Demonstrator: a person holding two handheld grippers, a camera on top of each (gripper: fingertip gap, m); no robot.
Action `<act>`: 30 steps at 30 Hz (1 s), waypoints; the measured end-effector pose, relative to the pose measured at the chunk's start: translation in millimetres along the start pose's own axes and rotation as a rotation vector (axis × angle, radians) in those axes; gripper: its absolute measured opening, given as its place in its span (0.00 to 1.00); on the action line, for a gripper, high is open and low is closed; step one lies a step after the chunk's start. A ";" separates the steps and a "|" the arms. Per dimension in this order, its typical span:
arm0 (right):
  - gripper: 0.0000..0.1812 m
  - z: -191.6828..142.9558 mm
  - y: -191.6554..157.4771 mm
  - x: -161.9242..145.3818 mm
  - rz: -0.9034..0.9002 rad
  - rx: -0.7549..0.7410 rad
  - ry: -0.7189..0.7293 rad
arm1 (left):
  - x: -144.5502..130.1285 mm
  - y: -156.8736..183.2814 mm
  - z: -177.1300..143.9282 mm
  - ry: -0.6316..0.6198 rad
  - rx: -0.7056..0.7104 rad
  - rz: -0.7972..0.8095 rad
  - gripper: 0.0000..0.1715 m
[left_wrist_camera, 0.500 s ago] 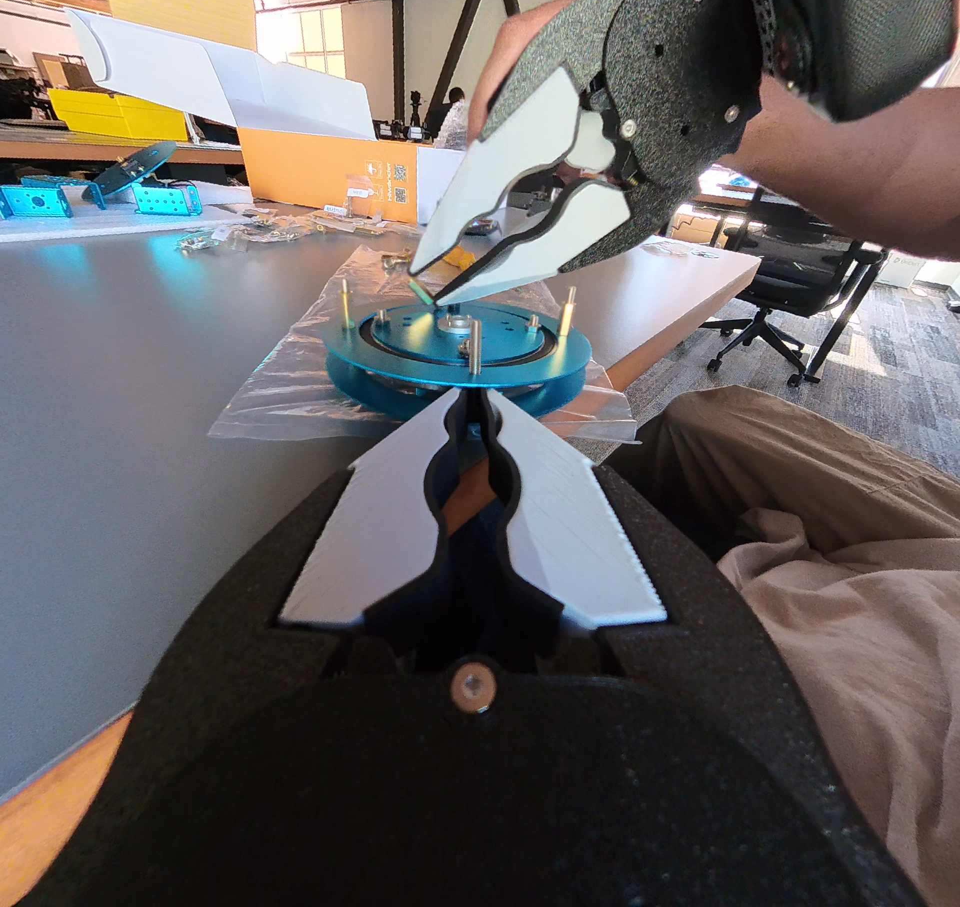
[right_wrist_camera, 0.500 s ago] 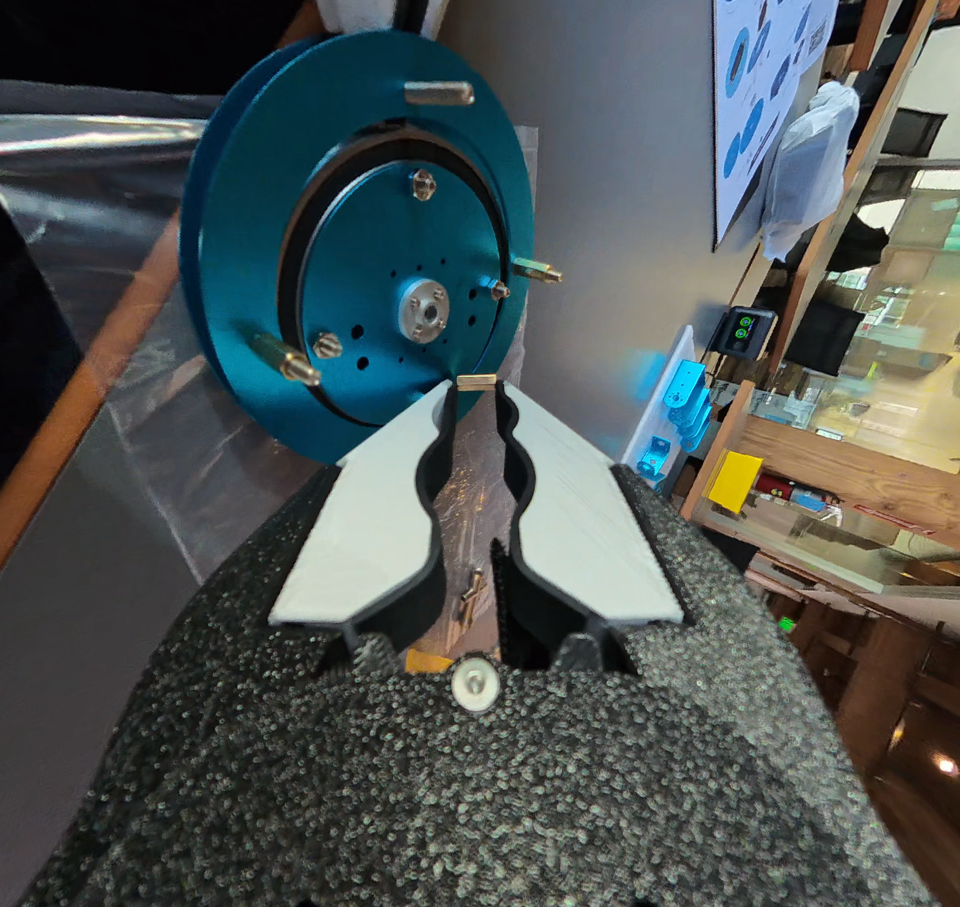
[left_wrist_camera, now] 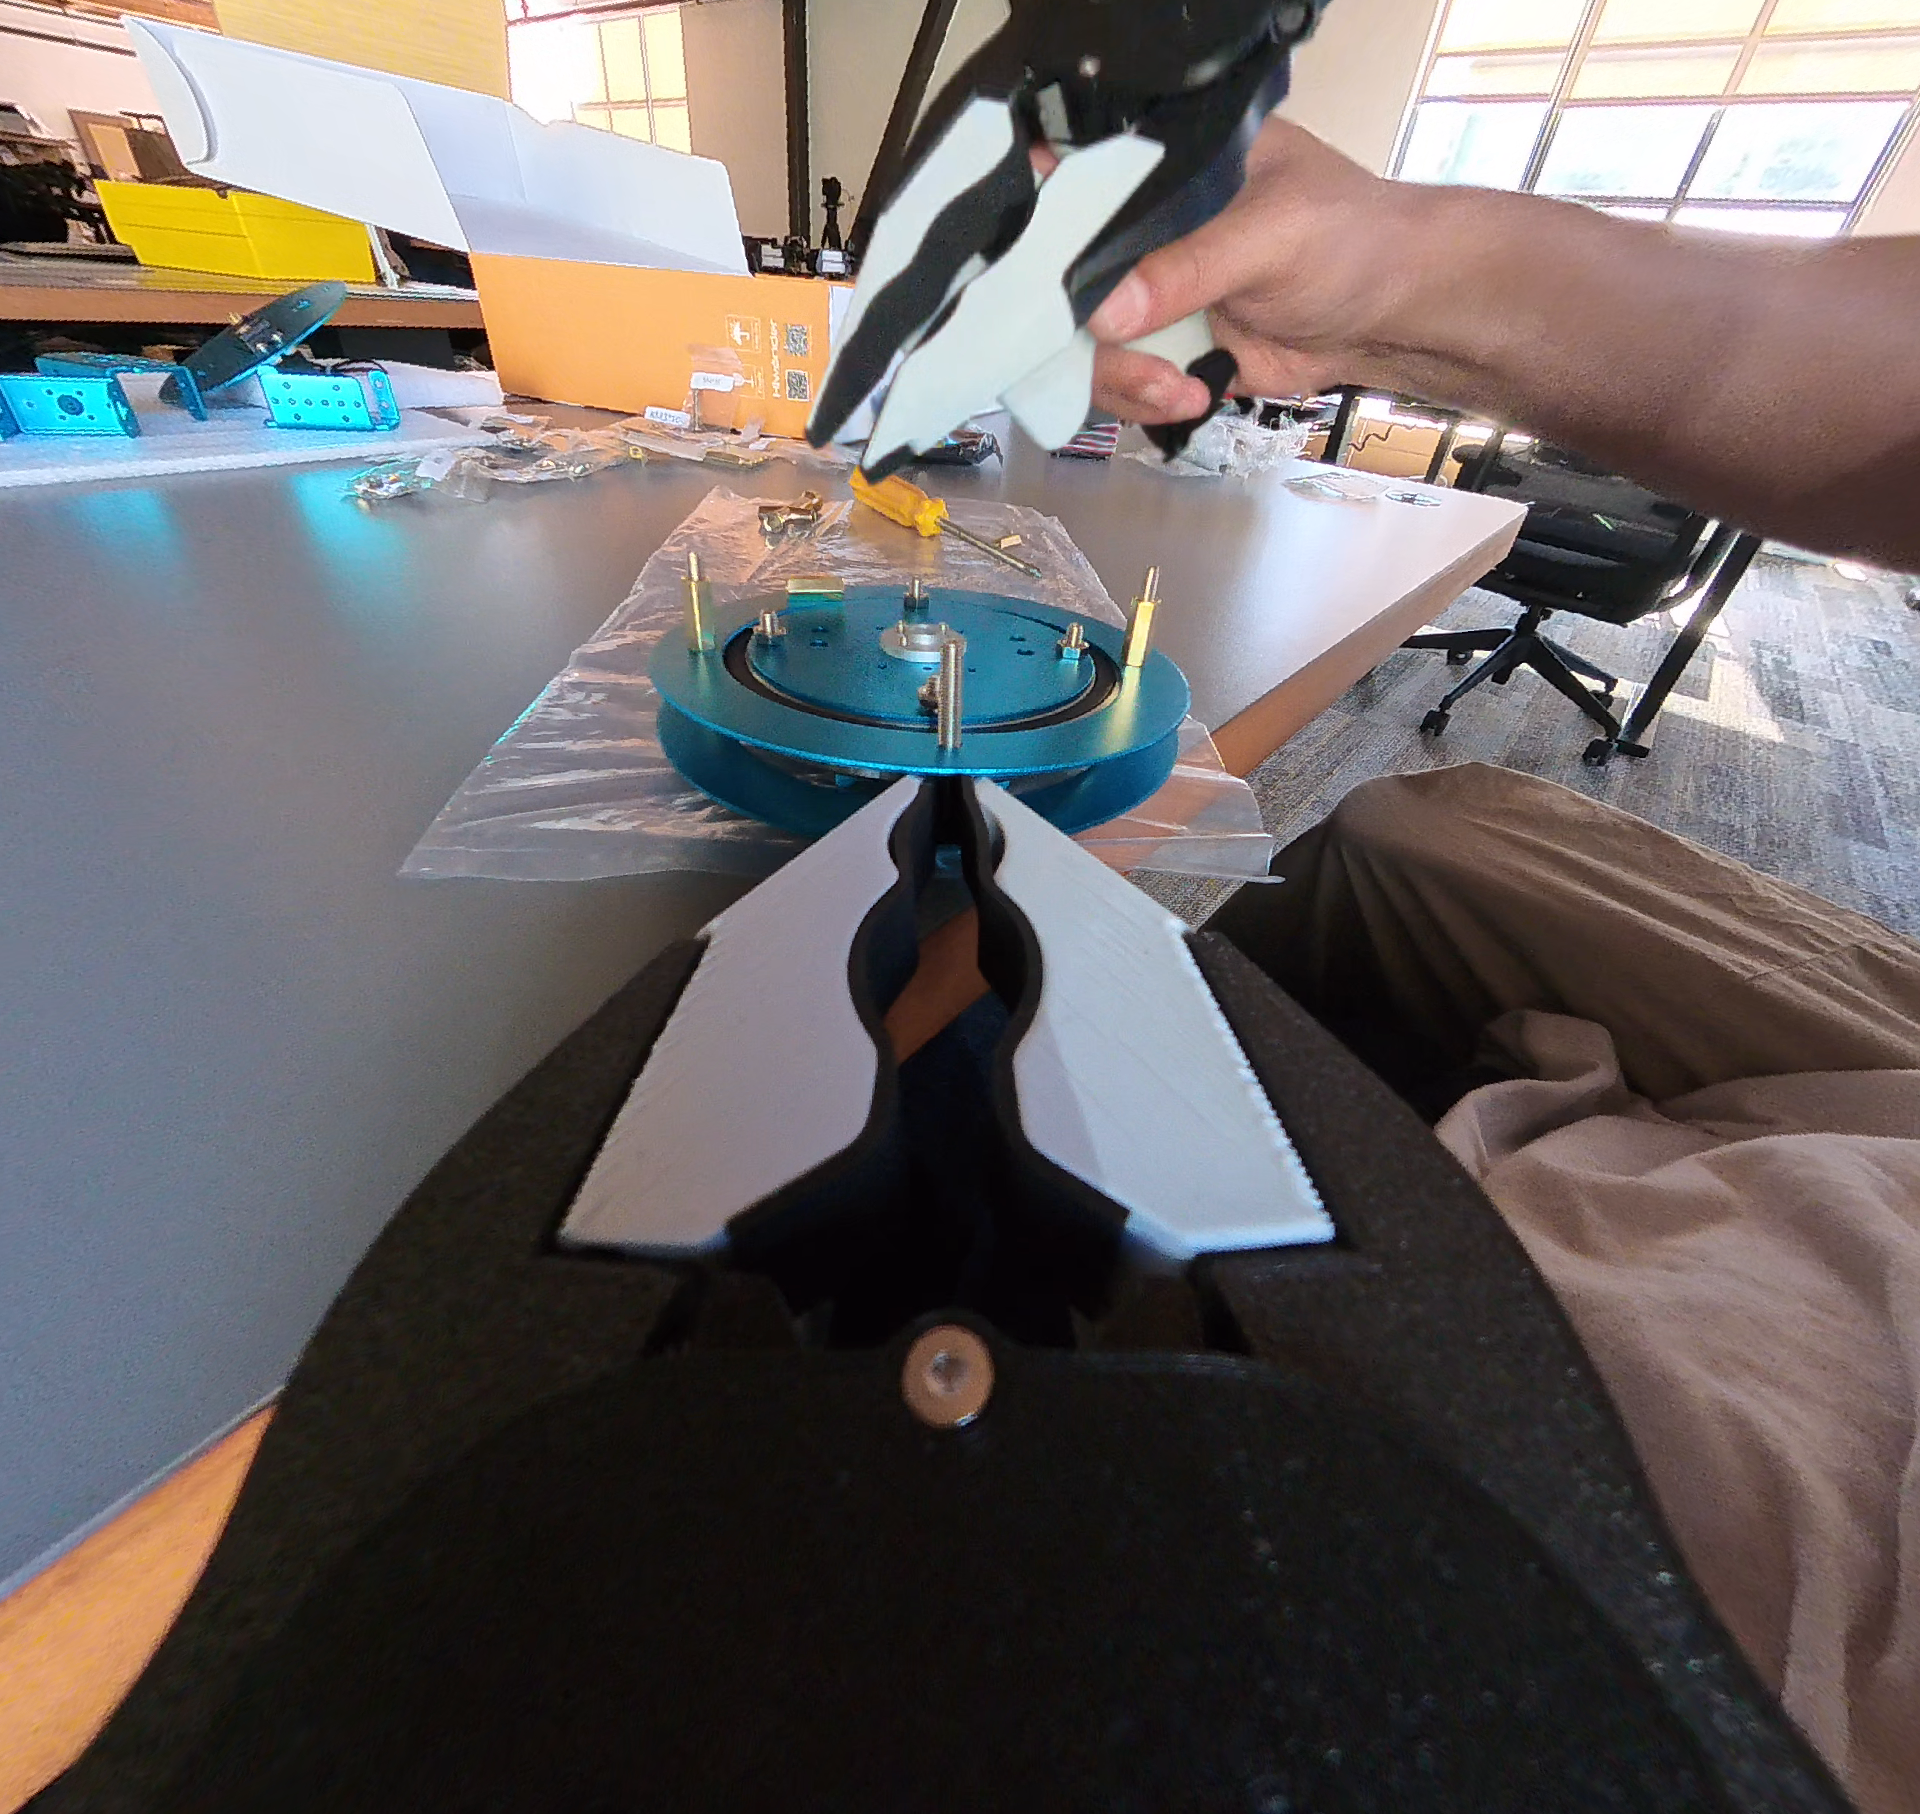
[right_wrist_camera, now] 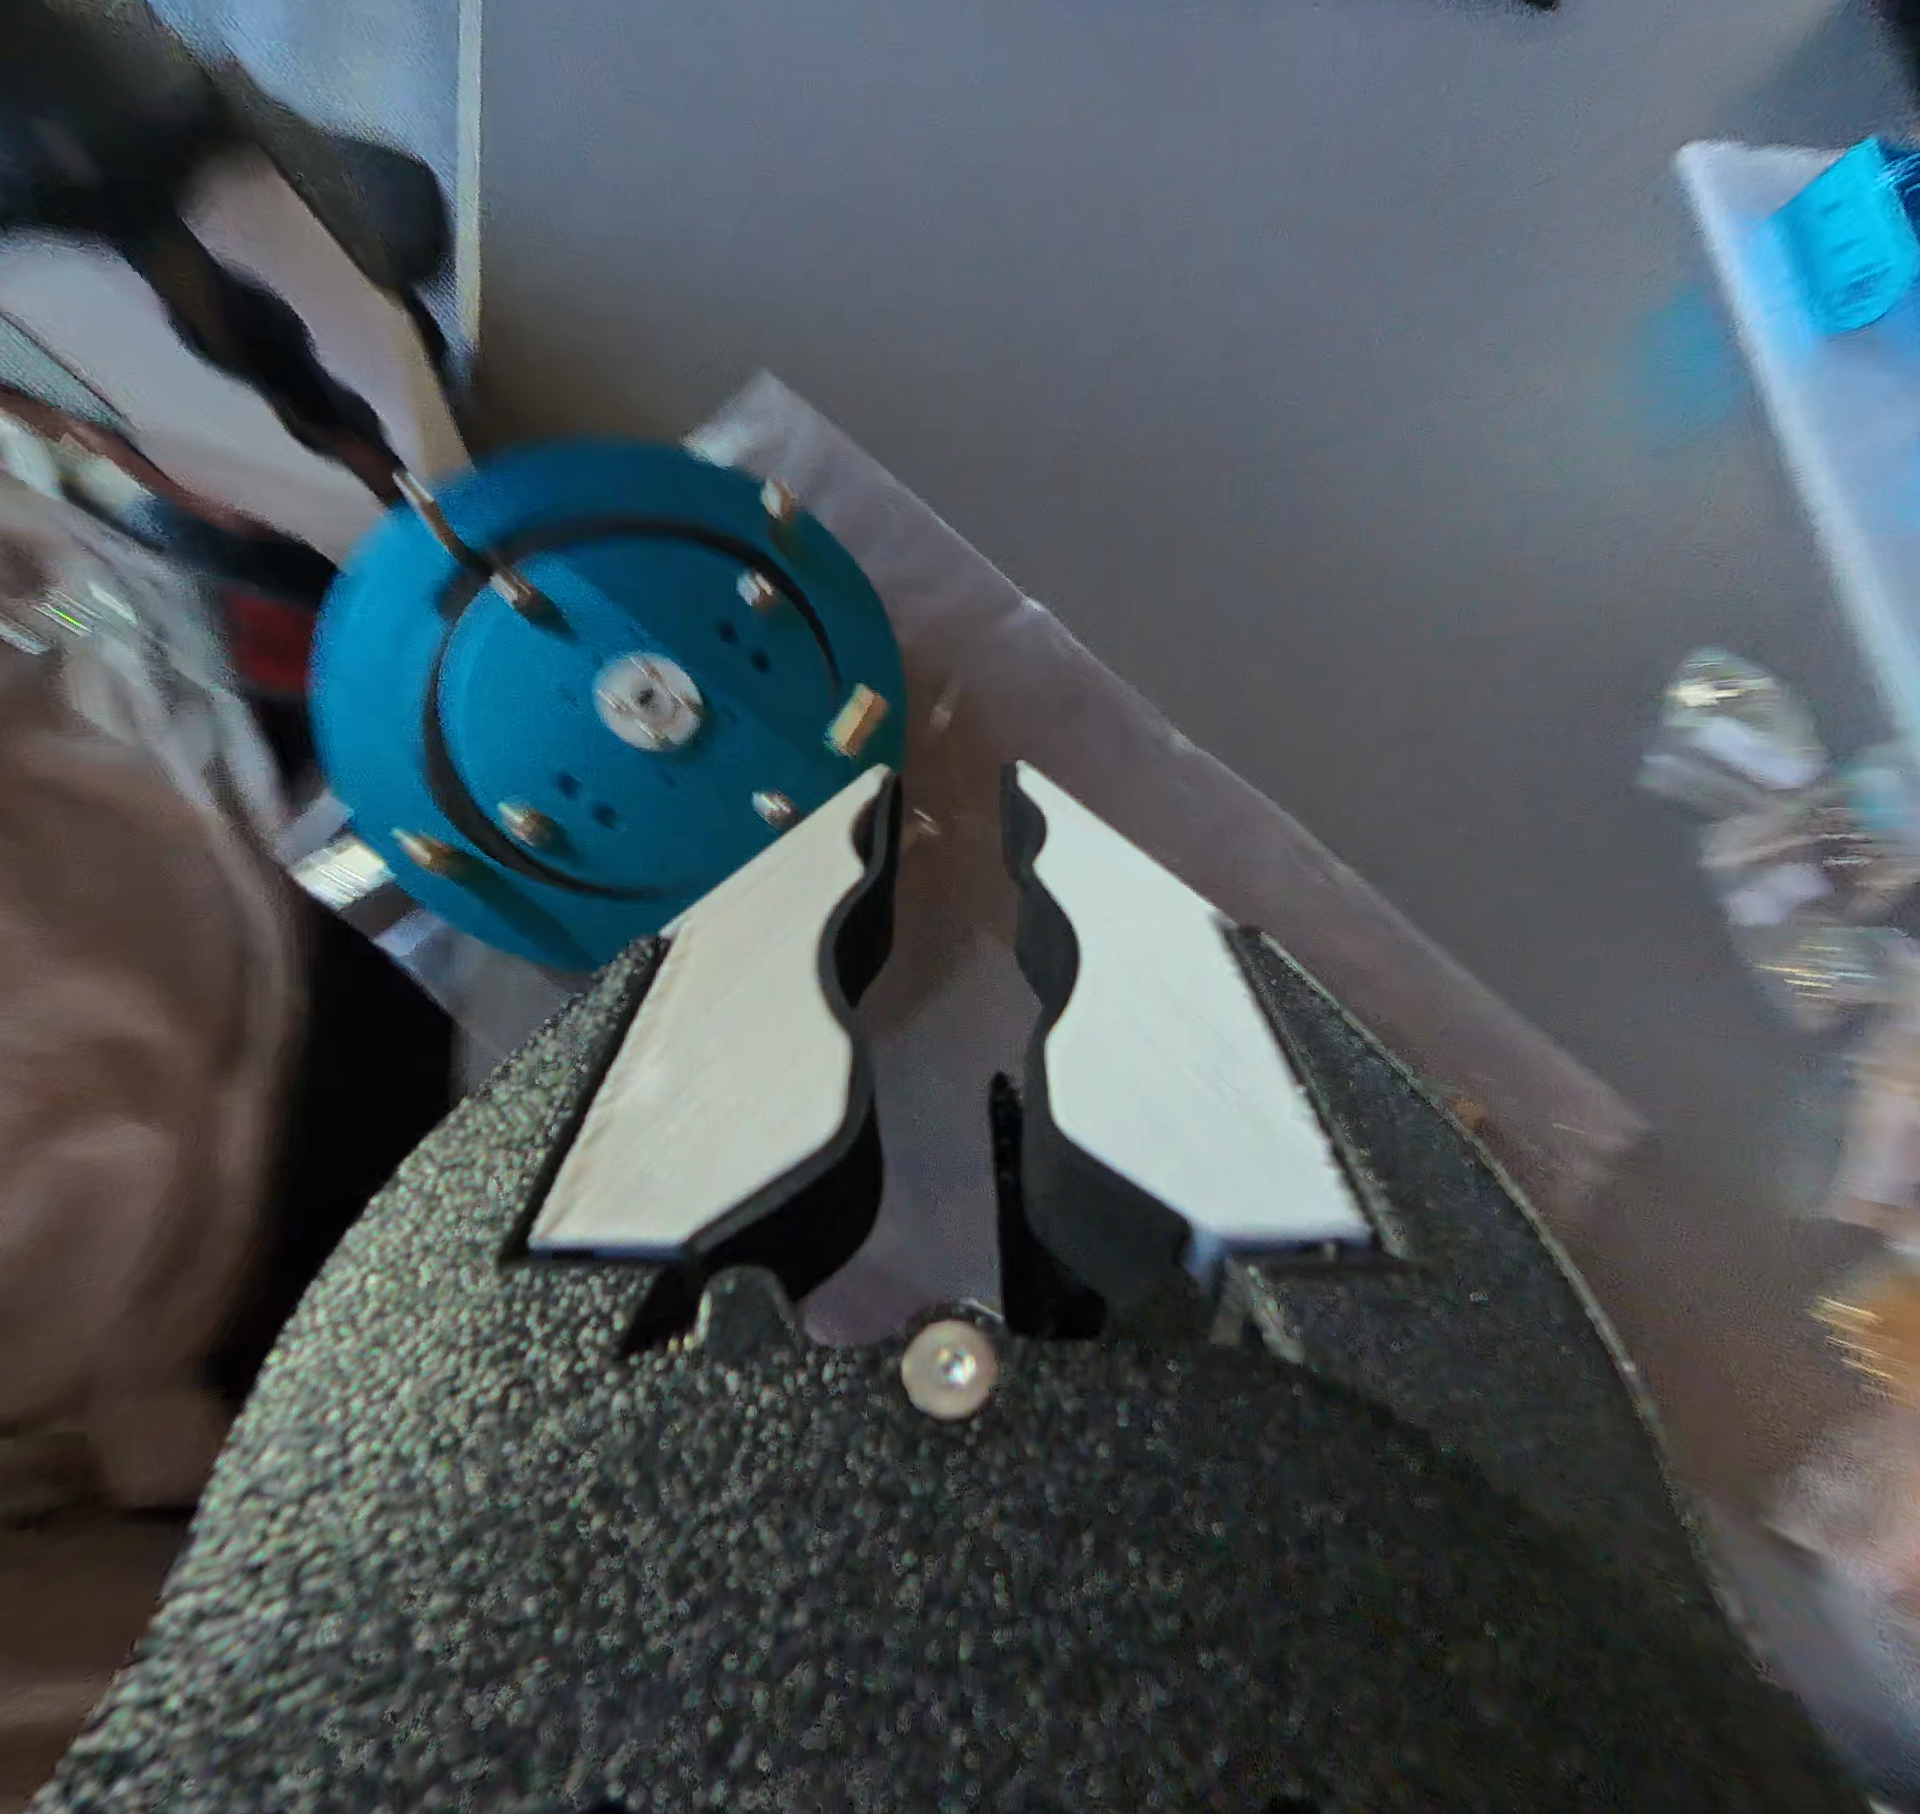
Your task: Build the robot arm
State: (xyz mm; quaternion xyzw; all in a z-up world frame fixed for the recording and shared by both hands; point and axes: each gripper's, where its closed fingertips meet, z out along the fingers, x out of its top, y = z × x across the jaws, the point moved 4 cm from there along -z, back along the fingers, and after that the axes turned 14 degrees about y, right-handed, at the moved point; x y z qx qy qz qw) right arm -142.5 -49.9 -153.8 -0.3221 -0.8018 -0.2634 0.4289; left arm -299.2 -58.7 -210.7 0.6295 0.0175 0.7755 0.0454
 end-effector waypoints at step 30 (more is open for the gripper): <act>0.02 26.4 -114.7 52.2 -1.545 0.159 -0.285 | 0.7 0.2 -0.2 0.002 -0.001 0.002 0.01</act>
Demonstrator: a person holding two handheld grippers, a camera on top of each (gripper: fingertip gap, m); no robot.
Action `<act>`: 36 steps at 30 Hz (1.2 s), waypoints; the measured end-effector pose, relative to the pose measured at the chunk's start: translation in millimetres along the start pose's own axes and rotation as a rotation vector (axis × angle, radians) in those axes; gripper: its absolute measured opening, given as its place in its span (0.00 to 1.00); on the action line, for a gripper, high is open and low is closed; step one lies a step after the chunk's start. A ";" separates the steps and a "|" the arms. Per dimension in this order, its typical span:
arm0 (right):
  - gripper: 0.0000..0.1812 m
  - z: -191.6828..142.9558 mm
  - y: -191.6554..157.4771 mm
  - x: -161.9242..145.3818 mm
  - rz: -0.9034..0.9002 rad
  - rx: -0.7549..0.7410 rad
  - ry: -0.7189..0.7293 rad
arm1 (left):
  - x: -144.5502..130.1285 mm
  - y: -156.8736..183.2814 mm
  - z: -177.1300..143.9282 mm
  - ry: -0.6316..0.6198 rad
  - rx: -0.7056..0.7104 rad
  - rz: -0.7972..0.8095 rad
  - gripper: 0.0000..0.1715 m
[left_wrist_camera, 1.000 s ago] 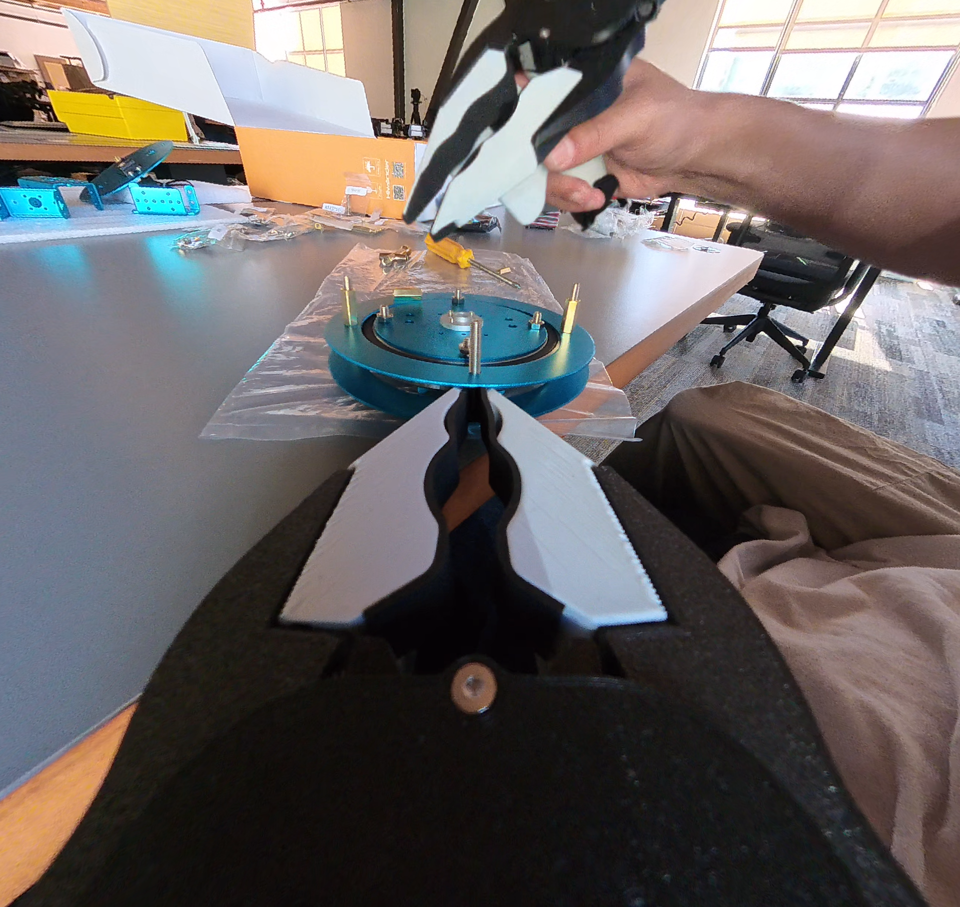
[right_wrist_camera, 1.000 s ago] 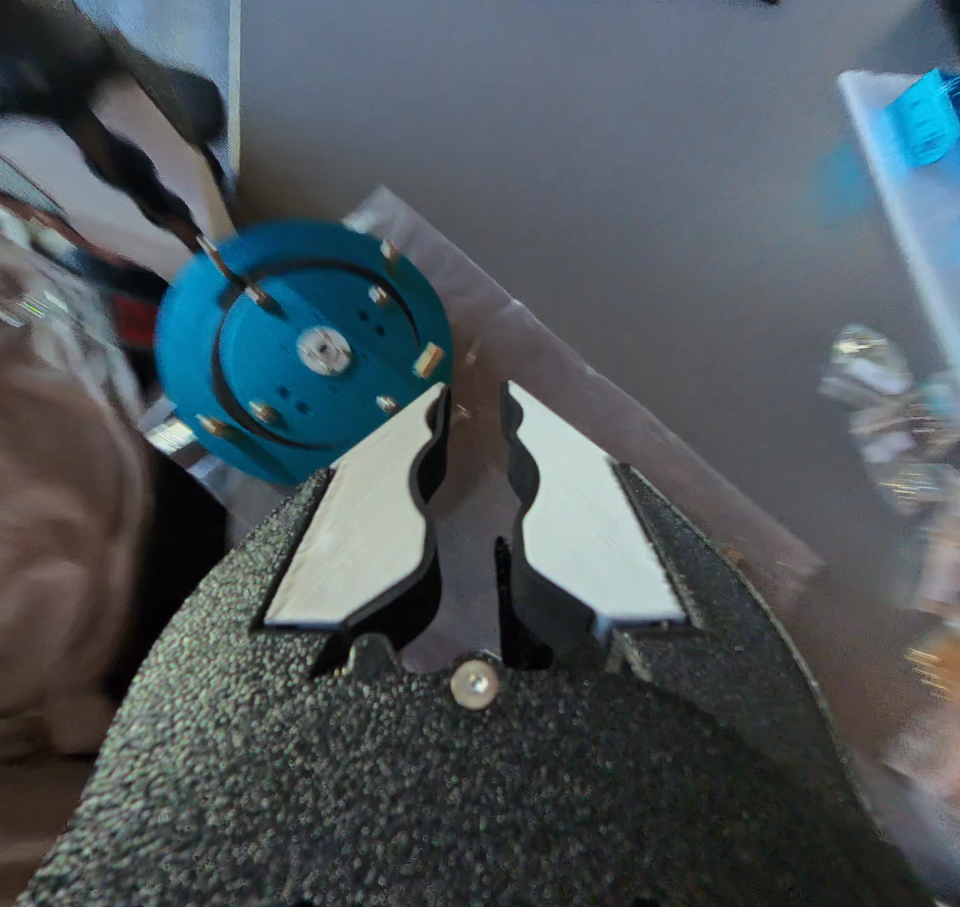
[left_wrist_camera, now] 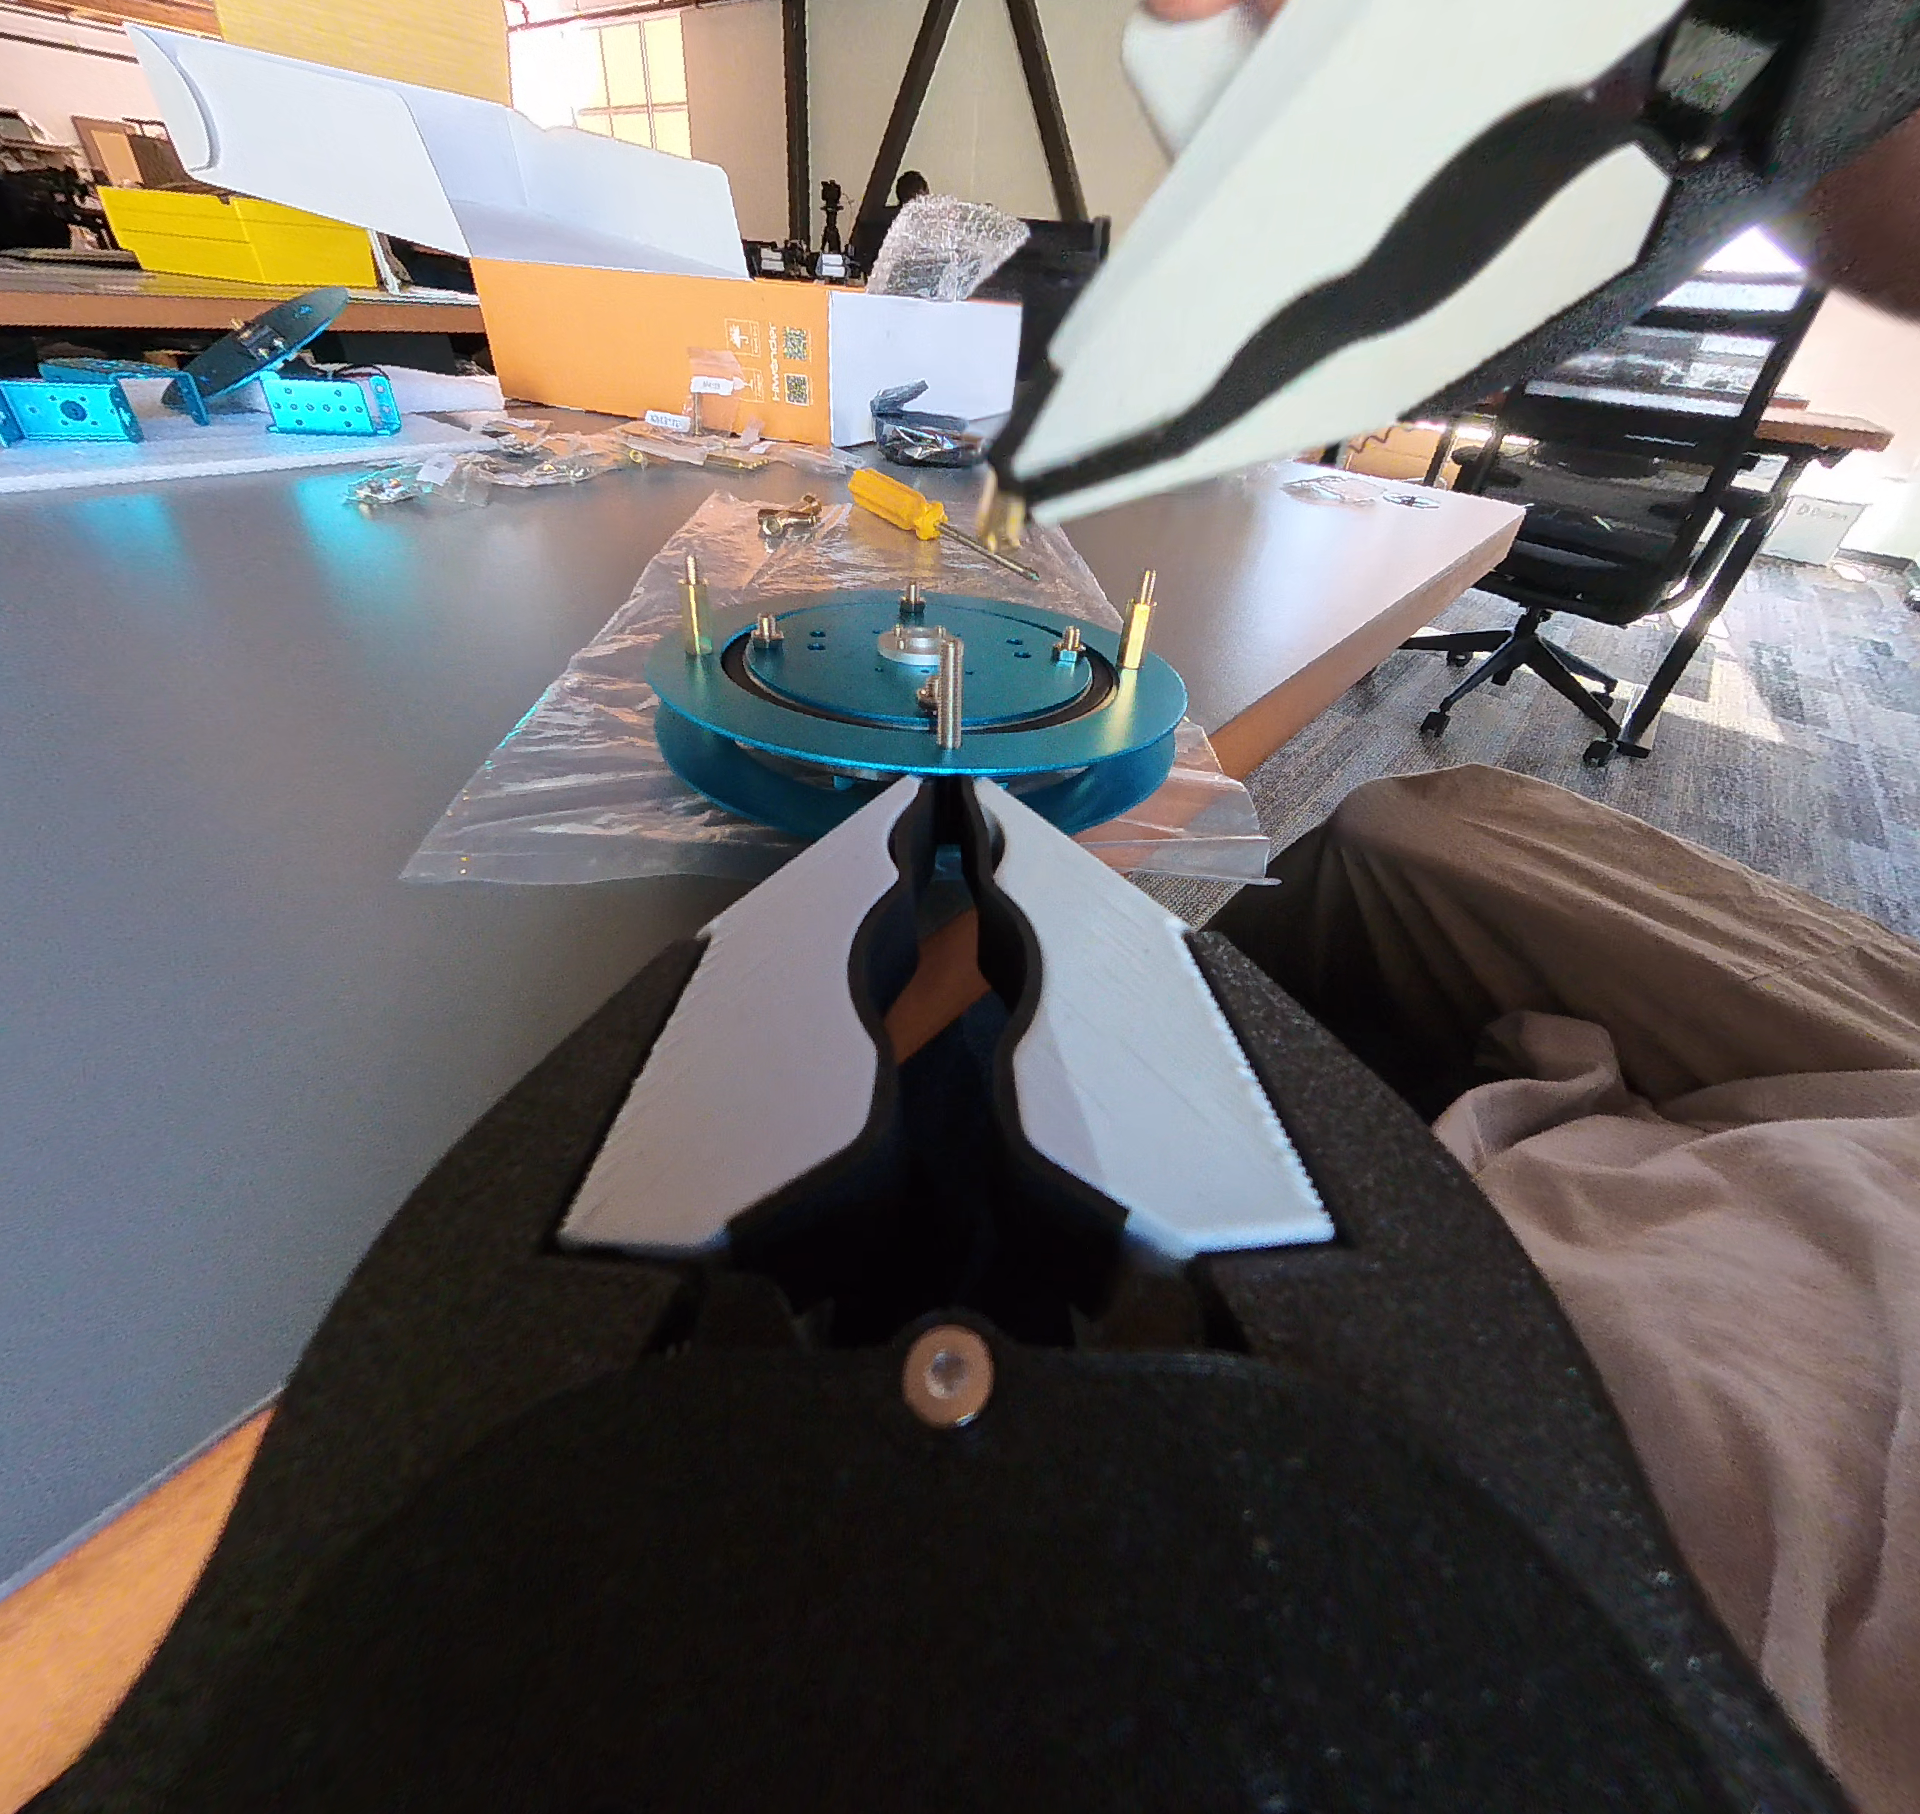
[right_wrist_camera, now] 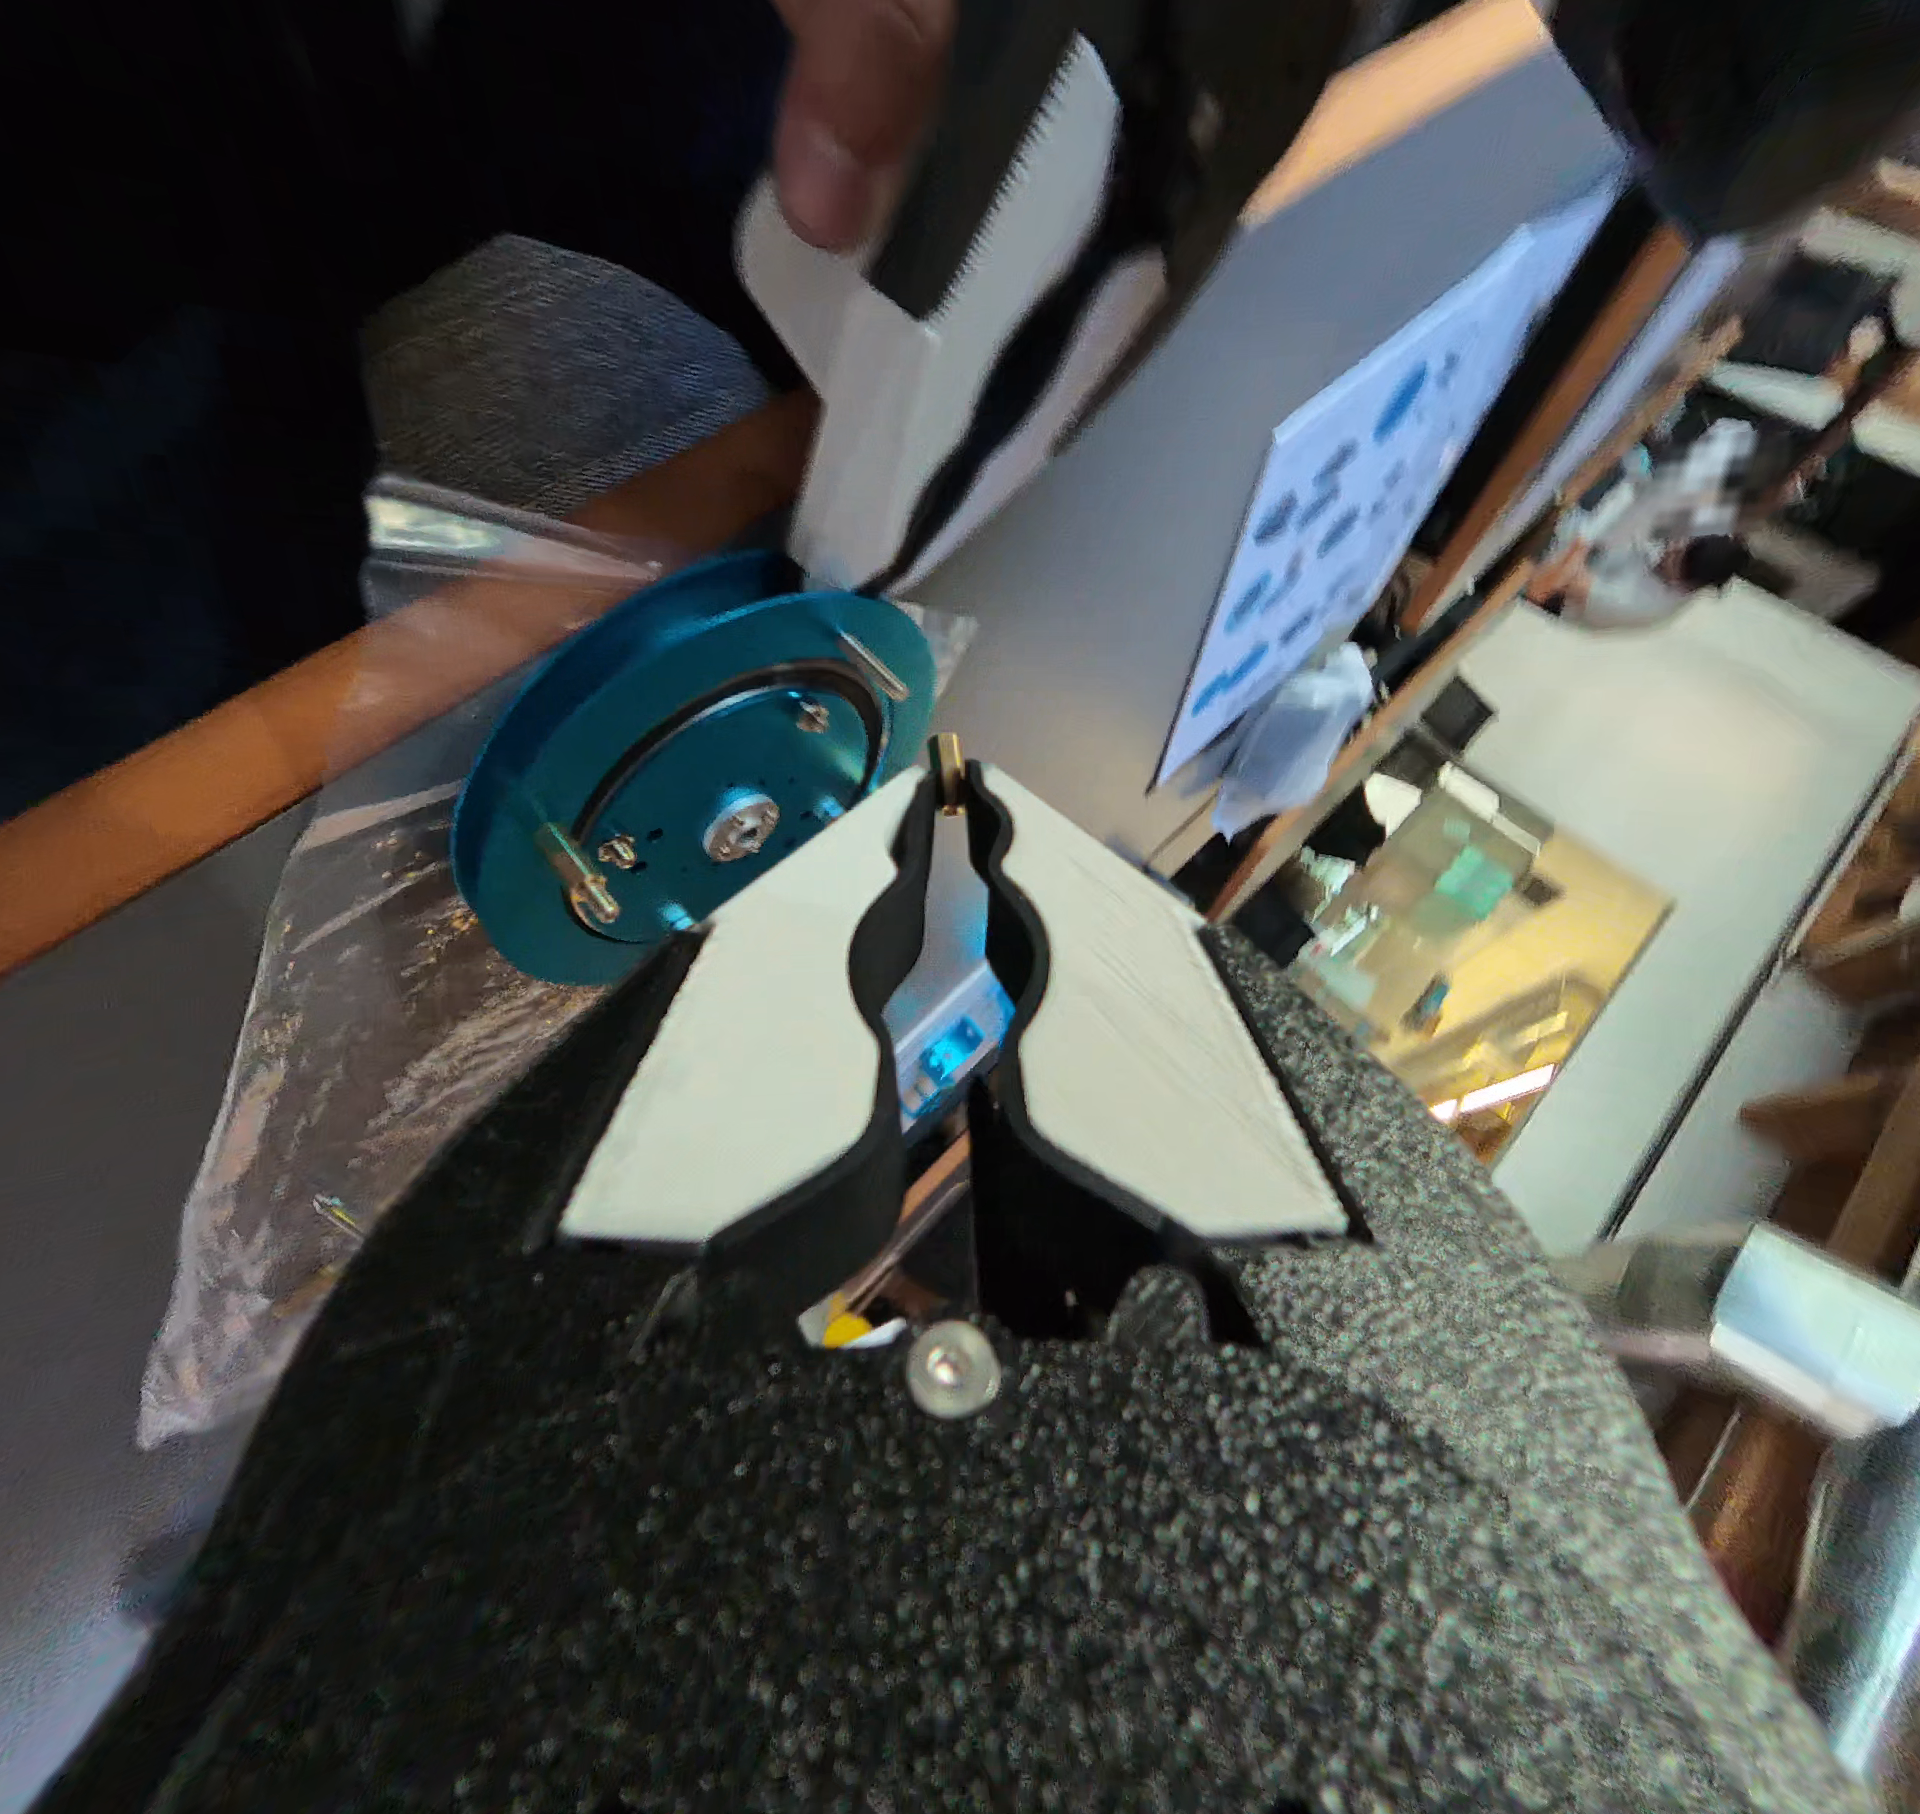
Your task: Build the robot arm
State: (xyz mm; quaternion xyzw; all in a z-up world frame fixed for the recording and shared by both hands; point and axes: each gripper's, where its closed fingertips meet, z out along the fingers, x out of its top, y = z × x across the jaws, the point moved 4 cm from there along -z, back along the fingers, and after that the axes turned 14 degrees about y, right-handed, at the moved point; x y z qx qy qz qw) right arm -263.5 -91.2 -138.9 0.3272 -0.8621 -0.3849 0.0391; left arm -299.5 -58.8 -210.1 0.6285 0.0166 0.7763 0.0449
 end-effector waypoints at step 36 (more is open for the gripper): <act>0.00 18.2 -2.2 -14.5 -0.281 0.349 -0.082 | 4.8 -1.6 -1.1 -0.004 -0.007 0.007 0.00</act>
